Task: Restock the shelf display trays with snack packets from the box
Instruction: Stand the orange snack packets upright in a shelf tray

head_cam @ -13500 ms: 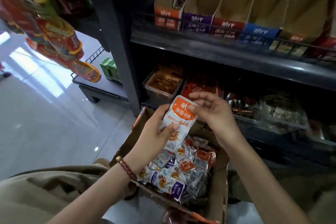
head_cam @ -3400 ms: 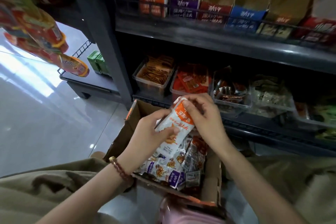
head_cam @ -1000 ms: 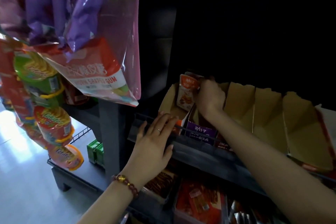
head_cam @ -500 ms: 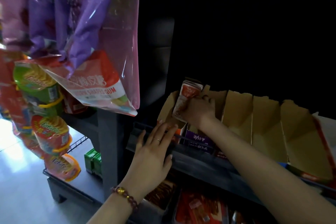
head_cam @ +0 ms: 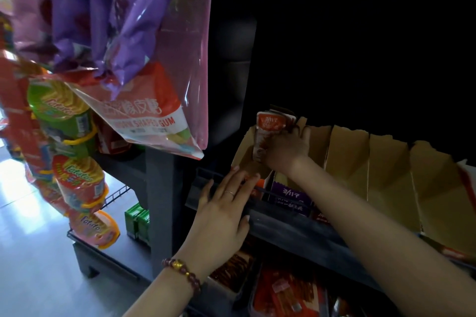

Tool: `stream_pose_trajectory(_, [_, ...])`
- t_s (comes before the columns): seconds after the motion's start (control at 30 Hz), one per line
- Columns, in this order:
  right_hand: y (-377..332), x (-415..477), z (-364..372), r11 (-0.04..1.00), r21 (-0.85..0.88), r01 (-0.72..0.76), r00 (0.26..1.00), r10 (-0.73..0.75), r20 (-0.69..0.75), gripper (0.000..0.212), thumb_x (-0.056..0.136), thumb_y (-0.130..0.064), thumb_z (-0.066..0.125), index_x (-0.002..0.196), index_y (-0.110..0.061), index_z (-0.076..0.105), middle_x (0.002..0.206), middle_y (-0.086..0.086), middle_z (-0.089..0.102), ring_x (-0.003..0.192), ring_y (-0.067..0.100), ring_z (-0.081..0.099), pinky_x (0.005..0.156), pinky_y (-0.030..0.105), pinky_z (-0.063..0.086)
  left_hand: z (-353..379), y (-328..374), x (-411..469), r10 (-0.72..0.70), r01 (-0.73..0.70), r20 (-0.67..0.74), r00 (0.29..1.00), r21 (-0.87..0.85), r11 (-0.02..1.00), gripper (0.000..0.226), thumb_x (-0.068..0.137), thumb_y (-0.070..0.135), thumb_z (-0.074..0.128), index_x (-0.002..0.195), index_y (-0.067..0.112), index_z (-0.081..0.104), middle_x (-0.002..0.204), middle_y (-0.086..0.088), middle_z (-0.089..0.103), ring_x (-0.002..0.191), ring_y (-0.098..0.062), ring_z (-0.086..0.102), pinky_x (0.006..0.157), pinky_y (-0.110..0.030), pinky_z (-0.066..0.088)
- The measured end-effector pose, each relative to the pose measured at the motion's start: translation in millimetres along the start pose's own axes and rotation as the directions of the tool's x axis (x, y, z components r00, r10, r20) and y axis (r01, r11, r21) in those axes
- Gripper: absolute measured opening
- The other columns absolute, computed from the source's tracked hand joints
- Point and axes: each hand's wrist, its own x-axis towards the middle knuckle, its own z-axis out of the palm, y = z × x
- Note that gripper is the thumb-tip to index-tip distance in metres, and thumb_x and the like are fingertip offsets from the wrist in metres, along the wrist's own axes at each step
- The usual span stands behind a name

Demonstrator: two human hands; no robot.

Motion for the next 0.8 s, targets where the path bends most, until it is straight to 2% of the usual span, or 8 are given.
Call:
stream_pose_trajectory(0.17, [1.7, -5.1, -7.4, 0.995, 0.096, 0.02, 0.998, -0.025, 0.049, 0.049, 0.1, -0.042, 0.031, 0.144, -0.021, 0.029, 0.149, 0.012, 0.033, 0.139, 0.036, 0.021, 0.114, 0.05, 0.007, 1.0, 0.2, -0.3, -0.009, 0.009, -0.008, 1.0, 0.012, 1.0, 0.068, 0.08, 0.034, 0.04, 0.146, 0.025, 0.028, 0.15, 0.0, 0.037, 0.141, -0.012, 0.022, 0.108, -0.047, 0.028])
stream_pose_trajectory(0.3, [0.0, -2.9, -7.2, 0.981, 0.195, 0.011, 0.998, -0.021, 0.052, 0.038, 0.101, -0.038, 0.032, 0.134, -0.022, 0.042, 0.138, 0.011, 0.047, 0.135, 0.034, 0.03, 0.114, 0.052, 0.006, 1.3, -1.0, -1.5, -0.011, 0.011, 0.016, 1.0, -0.021, 1.0, 0.069, 0.081, 0.032, 0.042, 0.147, 0.028, 0.024, 0.152, 0.003, 0.032, 0.143, -0.01, 0.018, 0.111, -0.047, 0.026])
stream_pose_trajectory(0.47, [3.8, 4.3, 1.5, 0.965, 0.26, -0.02, 0.998, 0.005, 0.059, 0.042, 0.099, -0.042, 0.035, 0.136, -0.025, 0.043, 0.136, 0.009, 0.05, 0.136, 0.035, 0.031, 0.113, 0.056, 0.001, -1.5, -3.4, -3.2, 0.003, 0.001, 0.064, 0.998, -0.054, 0.999, 0.077, 0.085, 0.025, 0.055, 0.149, 0.033, 0.012, 0.156, 0.007, 0.021, 0.146, -0.007, 0.007, 0.117, -0.046, 0.019])
stream_pose_trajectory(0.57, [8.0, 11.9, 11.5, 0.932, 0.363, 0.008, 1.0, -0.015, 0.015, 0.052, 0.093, -0.05, 0.043, 0.139, -0.028, 0.035, 0.136, 0.006, 0.051, 0.131, 0.033, 0.039, 0.114, 0.055, 0.013, -2.6, -3.4, -4.3, 0.004, -0.001, 0.053, 0.999, -0.064, 0.998, 0.075, 0.084, 0.026, 0.051, 0.148, 0.032, 0.014, 0.156, 0.005, 0.024, 0.145, -0.008, 0.012, 0.115, -0.045, 0.021])
stream_pose_trajectory(0.63, [8.4, 15.3, 14.8, 0.907, 0.42, 0.035, 0.999, -0.029, -0.022, 0.051, 0.092, -0.049, 0.046, 0.136, -0.025, 0.038, 0.132, 0.005, 0.054, 0.126, 0.03, 0.045, 0.111, 0.049, 0.024, -3.5, -3.7, -3.2, 0.003, 0.0, 0.041, 0.999, -0.074, 0.997, 0.075, 0.082, 0.025, 0.053, 0.148, 0.031, 0.017, 0.155, 0.004, 0.027, 0.144, -0.01, 0.015, 0.114, -0.046, 0.024])
stream_pose_trajectory(0.67, [8.7, 15.1, 15.3, 0.904, 0.425, 0.039, 0.999, -0.027, -0.033, 0.049, 0.092, -0.048, 0.045, 0.134, -0.024, 0.04, 0.131, 0.006, 0.054, 0.126, 0.03, 0.046, 0.111, 0.049, 0.025, -3.3, -3.8, -2.8, 0.003, 0.0, 0.04, 0.999, -0.075, 0.997, 0.076, 0.082, 0.024, 0.055, 0.148, 0.031, 0.018, 0.155, 0.004, 0.027, 0.144, -0.01, 0.016, 0.114, -0.047, 0.024])
stream_pose_trajectory(0.73, [9.3, 11.3, 14.2, 0.929, 0.37, 0.011, 0.999, 0.002, -0.035, 0.046, 0.092, -0.052, 0.041, 0.129, -0.024, 0.045, 0.129, 0.007, 0.056, 0.128, 0.033, 0.042, 0.112, 0.057, 0.017, -3.1, -2.7, -2.7, 0.003, -0.001, 0.033, 0.999, -0.073, 0.997, 0.077, 0.082, 0.023, 0.058, 0.147, 0.032, 0.018, 0.154, 0.005, 0.027, 0.144, -0.01, 0.016, 0.114, -0.048, 0.024])
stream_pose_trajectory(0.8, [7.9, 6.0, 9.2, 0.964, 0.264, -0.046, 0.998, 0.053, -0.02, 0.038, 0.094, -0.049, 0.038, 0.115, -0.022, 0.053, 0.122, 0.007, 0.058, 0.13, 0.034, 0.037, 0.112, 0.062, 0.004, -2.9, -1.7, -2.8, -0.002, 0.004, 0.027, 1.0, -0.072, 0.997, 0.077, 0.082, 0.023, 0.057, 0.147, 0.032, 0.018, 0.155, 0.005, 0.027, 0.145, -0.009, 0.014, 0.114, -0.049, 0.023])
